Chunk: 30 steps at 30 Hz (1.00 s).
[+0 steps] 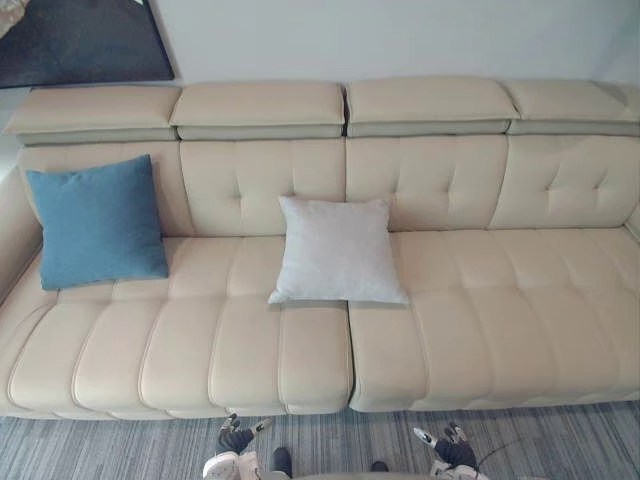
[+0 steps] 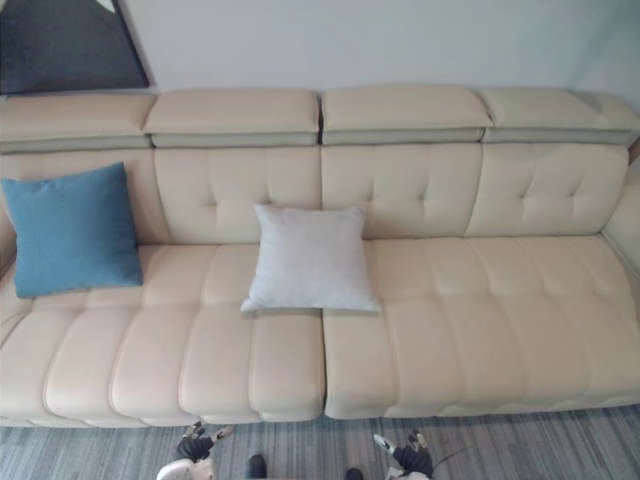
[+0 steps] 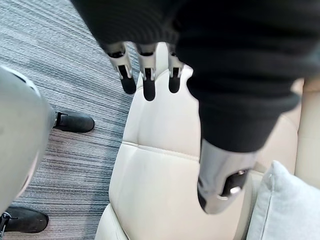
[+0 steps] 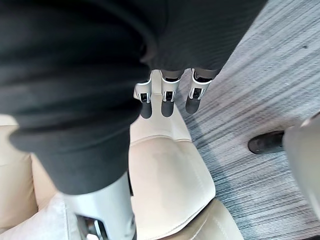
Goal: Pick up cushions and gather them together orderly.
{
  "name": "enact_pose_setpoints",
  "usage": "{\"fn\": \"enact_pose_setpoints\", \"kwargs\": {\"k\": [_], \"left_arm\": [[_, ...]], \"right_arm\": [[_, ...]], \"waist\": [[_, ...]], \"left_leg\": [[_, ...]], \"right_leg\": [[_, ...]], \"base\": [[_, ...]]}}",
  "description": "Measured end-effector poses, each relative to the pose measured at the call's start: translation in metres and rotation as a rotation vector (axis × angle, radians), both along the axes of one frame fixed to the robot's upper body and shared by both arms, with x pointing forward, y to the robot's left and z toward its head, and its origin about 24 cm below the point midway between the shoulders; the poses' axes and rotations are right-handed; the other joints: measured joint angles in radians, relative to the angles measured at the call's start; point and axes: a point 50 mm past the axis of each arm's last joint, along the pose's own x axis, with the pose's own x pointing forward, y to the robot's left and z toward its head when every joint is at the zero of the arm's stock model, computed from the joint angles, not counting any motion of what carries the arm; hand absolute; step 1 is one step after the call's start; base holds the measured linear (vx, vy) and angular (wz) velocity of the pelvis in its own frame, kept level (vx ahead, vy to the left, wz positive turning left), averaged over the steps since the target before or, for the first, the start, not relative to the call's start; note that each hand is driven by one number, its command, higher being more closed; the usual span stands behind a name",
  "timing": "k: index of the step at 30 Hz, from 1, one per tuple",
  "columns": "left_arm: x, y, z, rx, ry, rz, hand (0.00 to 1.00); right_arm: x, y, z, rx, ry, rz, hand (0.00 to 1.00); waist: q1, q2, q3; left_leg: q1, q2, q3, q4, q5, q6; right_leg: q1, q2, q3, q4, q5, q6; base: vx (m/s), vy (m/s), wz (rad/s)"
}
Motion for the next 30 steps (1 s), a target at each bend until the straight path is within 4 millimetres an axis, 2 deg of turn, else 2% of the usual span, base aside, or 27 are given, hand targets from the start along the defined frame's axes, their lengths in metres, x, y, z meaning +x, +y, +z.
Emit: {"fn": "enact_pose_setpoints", "kwargs": {"k": [5,9,13,15,16,17,18,19,20,21,22,23,25,27,28,29,30], "left_arm": [[0.001,0.0,0.0,0.007,0.002,-0.018,0.0],[0.006,-0.002,0.001,0.024,-0.004,-0.07,0.0],[0.019,-0.005,0.005,0.035,-0.031,-0.122,0.0],[0.032,-0.006,0.009,0.048,-0.06,-0.154,0.0],[0.035,-0.006,0.01,0.049,-0.067,-0.158,0.0],[0.04,-0.008,0.012,0.048,-0.082,-0.166,0.0],[0.042,-0.009,0.012,0.046,-0.086,-0.166,0.0],[0.046,-0.011,0.015,0.043,-0.106,-0.165,0.0],[0.049,-0.012,0.017,0.039,-0.125,-0.15,0.0],[0.05,-0.014,0.017,0.035,-0.13,-0.143,0.0],[0.055,-0.011,0.021,0.046,-0.149,-0.141,0.0],[0.055,-0.008,0.022,0.057,-0.153,-0.14,0.0],[0.056,-0.004,0.022,0.065,-0.153,-0.136,0.0],[0.054,-0.014,0.02,0.03,-0.143,-0.115,0.0],[0.052,-0.019,0.019,0.017,-0.137,-0.12,0.0],[0.055,-0.021,0.02,0.022,-0.144,-0.141,0.0],[0.056,-0.023,0.02,0.022,-0.145,-0.163,0.0]], "right_arm": [[0.0,0.005,-0.002,0.018,0.017,0.002,0.0],[0.007,0.007,-0.003,0.027,0.016,0.011,0.0],[0.031,0.015,0.002,0.03,-0.033,0.067,0.0],[0.047,0.025,0.006,0.046,-0.072,0.077,0.0],[0.048,0.027,0.006,0.05,-0.072,0.075,0.0],[0.049,0.03,0.006,0.058,-0.078,0.075,0.0],[0.05,0.031,0.007,0.059,-0.079,0.074,0.0],[0.048,0.031,0.006,0.056,-0.073,0.076,0.0],[0.05,0.029,0.007,0.045,-0.076,0.088,0.0],[0.056,0.03,0.009,0.043,-0.092,0.094,0.0],[0.056,0.033,0.01,0.045,-0.097,0.1,0.0],[0.053,0.034,0.009,0.049,-0.09,0.099,0.0],[0.057,0.032,0.011,0.042,-0.1,0.104,0.0],[0.065,0.028,0.014,0.024,-0.121,0.11,0.0],[0.068,0.023,0.016,0.005,-0.125,0.113,0.0],[0.07,0.024,0.016,0.005,-0.127,0.113,0.0],[0.081,0.027,0.021,0.002,-0.156,0.126,0.0]], "waist": [[0.0,-0.002,0.001],[0.003,-0.011,0.007],[0.005,-0.029,0.031],[0.005,-0.053,0.051],[0.004,-0.057,0.059],[0.0,-0.066,0.067],[0.0,-0.066,0.068],[0.001,-0.068,0.069],[0.01,-0.038,0.075],[0.008,-0.032,0.079],[0.006,-0.031,0.079],[0.01,-0.046,0.069],[0.022,-0.065,0.058],[0.043,-0.044,0.043],[0.058,-0.049,0.046],[0.06,-0.06,0.052],[0.069,-0.041,0.066]], "left_leg": [[0.008,-0.007,0.013,0.0,-0.004,0.002],[0.023,-0.008,0.038,0.001,-0.008,0.004],[0.017,-0.007,0.092,0.003,-0.019,0.004],[-0.052,0.005,0.12,0.086,-0.052,0.01],[-0.065,0.007,0.12,0.11,-0.059,0.012],[-0.11,0.018,0.12,0.191,-0.093,0.02],[-0.121,0.021,0.119,0.217,-0.105,0.022],[-0.148,0.035,0.121,0.279,-0.13,0.033],[-0.174,0.081,0.129,0.296,-0.146,0.048],[-0.176,0.089,0.126,0.3,-0.143,0.045],[-0.17,0.095,0.115,0.305,-0.137,0.037],[-0.178,0.09,0.108,0.329,-0.138,0.039],[-0.209,0.086,0.12,0.385,-0.14,0.042],[-0.219,0.099,0.123,0.36,-0.125,0.043],[-0.228,0.104,0.136,0.356,-0.107,0.034],[-0.242,0.102,0.142,0.379,-0.106,0.035],[-0.262,0.118,0.143,0.398,-0.099,0.022]], "right_leg": [[0.003,-0.005,0.018,0.002,0.003,0.004],[-0.001,-0.006,0.039,0.015,0.004,0.005],[-0.051,-0.005,0.085,0.033,0.013,0.011],[-0.092,-0.01,0.103,0.042,0.022,0.02],[-0.095,-0.011,0.103,0.043,0.024,0.021],[-0.104,-0.011,0.099,0.048,0.035,0.019],[-0.104,-0.01,0.098,0.049,0.038,0.024],[-0.102,-0.006,0.106,0.037,0.062,0.053],[-0.104,0.014,0.087,0.058,0.073,0.053],[-0.118,0.015,0.063,0.141,0.03,0.028],[-0.146,-0.003,0.003,0.393,-0.085,-0.002],[-0.117,-0.028,-0.017,0.508,-0.134,0.028],[-0.113,-0.034,-0.034,0.501,-0.151,0.037],[-0.098,-0.01,-0.037,0.43,-0.155,0.039],[-0.083,-0.02,-0.03,0.424,-0.212,0.025],[-0.079,-0.019,-0.033,0.392,-0.23,0.007],[-0.046,0.009,-0.04,0.304,-0.236,-0.01]], "base": [[0.04,0.016,-0.08],[0.0,0.011,-0.16],[-0.07,0.021,-0.4],[-0.08,0.0,-0.27],[-0.05,-0.012,-0.06],[-0.03,-0.004,0.03],[-0.03,0.012,-0.04],[-0.04,0.01,-0.25],[-0.04,0.019,-0.25],[-0.07,0.015,-0.07],[0.01,-0.016,0.17],[0.01,-0.058,0.16],[-0.04,-0.1,-0.03],[-0.09,-0.054,-0.13],[-0.08,-0.139,-0.05],[-0.21,-0.239,-0.18],[-0.22,-0.182,-0.22]]}}
